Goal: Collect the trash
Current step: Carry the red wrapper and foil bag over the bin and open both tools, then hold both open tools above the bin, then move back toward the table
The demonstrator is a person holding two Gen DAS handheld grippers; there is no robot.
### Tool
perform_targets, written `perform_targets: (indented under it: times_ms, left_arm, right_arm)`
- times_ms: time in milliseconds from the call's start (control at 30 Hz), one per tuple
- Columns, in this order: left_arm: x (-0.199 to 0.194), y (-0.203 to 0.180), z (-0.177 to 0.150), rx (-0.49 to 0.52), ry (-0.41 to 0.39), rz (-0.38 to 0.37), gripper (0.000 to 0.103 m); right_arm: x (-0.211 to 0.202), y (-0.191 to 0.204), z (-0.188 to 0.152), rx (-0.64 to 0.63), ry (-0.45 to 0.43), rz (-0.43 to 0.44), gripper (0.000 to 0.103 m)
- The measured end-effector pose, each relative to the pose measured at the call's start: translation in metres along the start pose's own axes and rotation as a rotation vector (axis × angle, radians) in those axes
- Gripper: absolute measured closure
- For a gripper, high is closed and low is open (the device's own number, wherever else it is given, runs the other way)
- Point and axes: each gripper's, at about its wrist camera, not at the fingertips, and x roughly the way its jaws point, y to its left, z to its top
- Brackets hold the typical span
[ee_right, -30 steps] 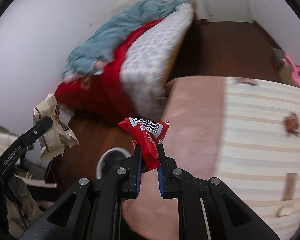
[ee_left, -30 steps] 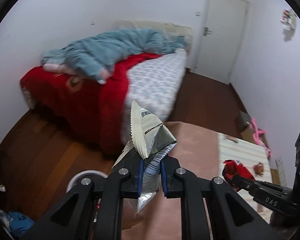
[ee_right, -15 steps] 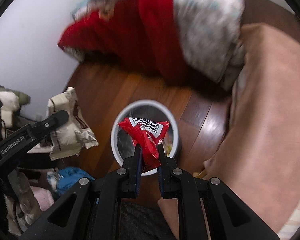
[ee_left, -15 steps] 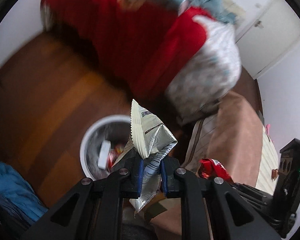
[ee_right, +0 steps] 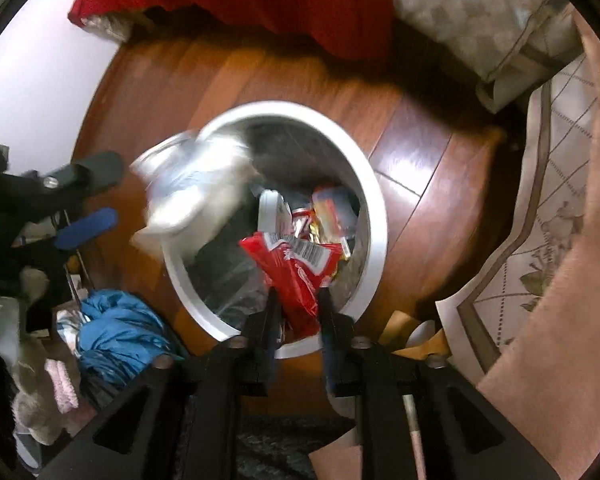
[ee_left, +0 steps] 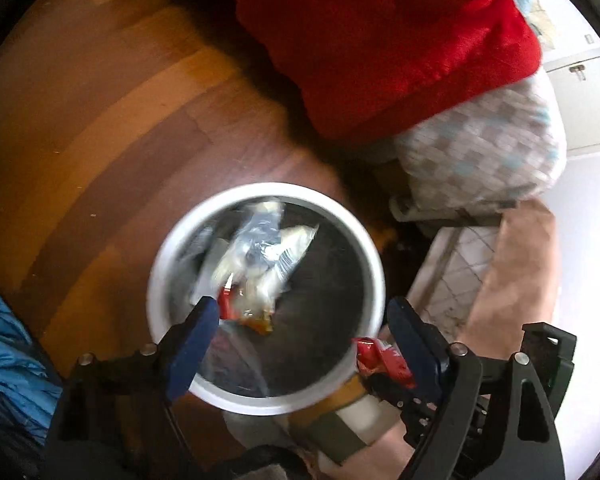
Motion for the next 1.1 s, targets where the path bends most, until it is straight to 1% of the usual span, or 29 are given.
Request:
perform_targets:
  times_ms: [33, 67, 100, 133, 167, 200, 267, 300, 333, 433, 500, 600, 800, 1100]
  left_arm:
    - [0.000, 0.005, 0.002, -0.002, -0.004, 0.011, 0.009]
    - [-0.002, 0.007, 0.000, 0.000, -0.012, 0.034, 0.002]
    - [-0.006, 0.009, -0.003, 0.007, -0.029, 0.065, 0.002]
    - [-0.007, 0.012, -0.004, 0.012, -0.044, 0.090, 0.002]
    - [-0.010, 0.014, -0.006, 0.018, -0.058, 0.114, 0.002]
    - [-0.013, 0.015, -0.010, 0.025, -0.076, 0.143, 0.002]
    - [-0.022, 0.015, -0.019, 0.059, -0.115, 0.217, 0.002]
    - [-0.025, 0.014, -0.024, 0.076, -0.131, 0.259, 0.002]
    - [-0.028, 0.015, -0.027, 0.083, -0.136, 0.276, 0.001]
    - [-0.033, 0.012, -0.041, 0.113, -0.154, 0.323, 0.001]
    - [-0.034, 0.010, -0.048, 0.123, -0.160, 0.346, 0.001]
    - [-0.033, 0.007, -0.056, 0.136, -0.160, 0.355, 0.001]
    - [-0.038, -0.003, -0.066, 0.154, -0.168, 0.367, 0.001]
    - [-0.075, -0.018, -0.091, 0.189, -0.240, 0.381, 0.001]
  right_arm:
    - [0.003, -0.001, 0.000, 0.002, 0.007, 0.005, 0.052]
    - [0.004, -0.001, 0.000, -0.001, 0.015, 0.005, 0.042]
    - [0.004, -0.001, 0.001, -0.005, 0.019, 0.000, 0.039]
    - [0.004, -0.001, 0.000, -0.013, 0.020, -0.005, 0.032]
    - [0.004, -0.002, -0.002, -0.021, 0.021, -0.008, 0.023]
    - [0.002, -0.001, -0.004, -0.029, 0.021, -0.010, 0.019]
    - [-0.006, 0.002, -0.010, -0.052, 0.008, -0.037, 0.005]
    - [-0.010, 0.004, -0.013, -0.059, -0.001, -0.054, 0.003]
    - [-0.015, 0.004, -0.014, -0.065, -0.008, -0.067, 0.000]
    - [-0.024, 0.007, -0.018, -0.078, -0.031, -0.121, 0.000]
    - [-0.027, 0.009, -0.020, -0.090, -0.050, -0.177, 0.000]
    - [-0.031, 0.008, -0.022, -0.094, -0.069, -0.211, 0.000]
    - [-0.045, 0.008, -0.025, -0.096, -0.096, -0.221, 0.000]
    - [-0.088, 0.019, -0.045, -0.099, -0.194, -0.205, 0.000]
